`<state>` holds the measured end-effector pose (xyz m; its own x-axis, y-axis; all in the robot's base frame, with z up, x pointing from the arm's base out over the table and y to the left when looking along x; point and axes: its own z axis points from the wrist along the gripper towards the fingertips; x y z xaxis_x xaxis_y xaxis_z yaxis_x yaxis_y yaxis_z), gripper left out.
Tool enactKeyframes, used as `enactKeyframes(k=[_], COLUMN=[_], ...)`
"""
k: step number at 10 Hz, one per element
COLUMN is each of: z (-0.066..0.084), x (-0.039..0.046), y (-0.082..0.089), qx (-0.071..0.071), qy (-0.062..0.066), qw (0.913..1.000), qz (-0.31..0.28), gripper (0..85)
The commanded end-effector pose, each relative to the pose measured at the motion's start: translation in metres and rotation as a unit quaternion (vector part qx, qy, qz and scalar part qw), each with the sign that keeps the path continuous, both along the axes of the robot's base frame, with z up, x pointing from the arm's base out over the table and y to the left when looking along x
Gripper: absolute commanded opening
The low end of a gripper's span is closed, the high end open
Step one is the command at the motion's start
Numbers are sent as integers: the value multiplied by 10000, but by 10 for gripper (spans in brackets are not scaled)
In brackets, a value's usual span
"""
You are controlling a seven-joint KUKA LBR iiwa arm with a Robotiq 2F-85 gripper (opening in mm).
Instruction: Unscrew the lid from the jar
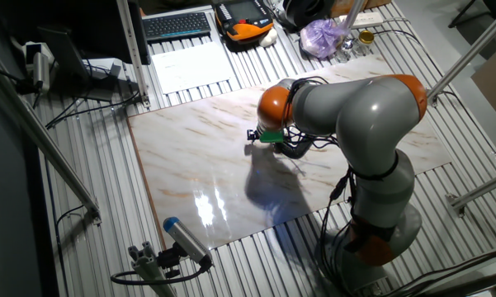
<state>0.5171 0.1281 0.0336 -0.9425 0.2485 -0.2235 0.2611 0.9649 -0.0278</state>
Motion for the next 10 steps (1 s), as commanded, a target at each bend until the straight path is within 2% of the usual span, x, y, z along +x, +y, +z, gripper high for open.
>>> enactKeyframes(k=[1,5,7,8,10], z=[4,118,245,367,617], x=[2,-5,-19,-21,-31], y=[1,22,38,41,22], qx=[15,6,3,9,63], qy=[-1,22,66,144,293], qw=[10000,10000,9999,9998,9995], qz=[-9,-74,-131,-134,-54], gripper=[850,850,850,680,680])
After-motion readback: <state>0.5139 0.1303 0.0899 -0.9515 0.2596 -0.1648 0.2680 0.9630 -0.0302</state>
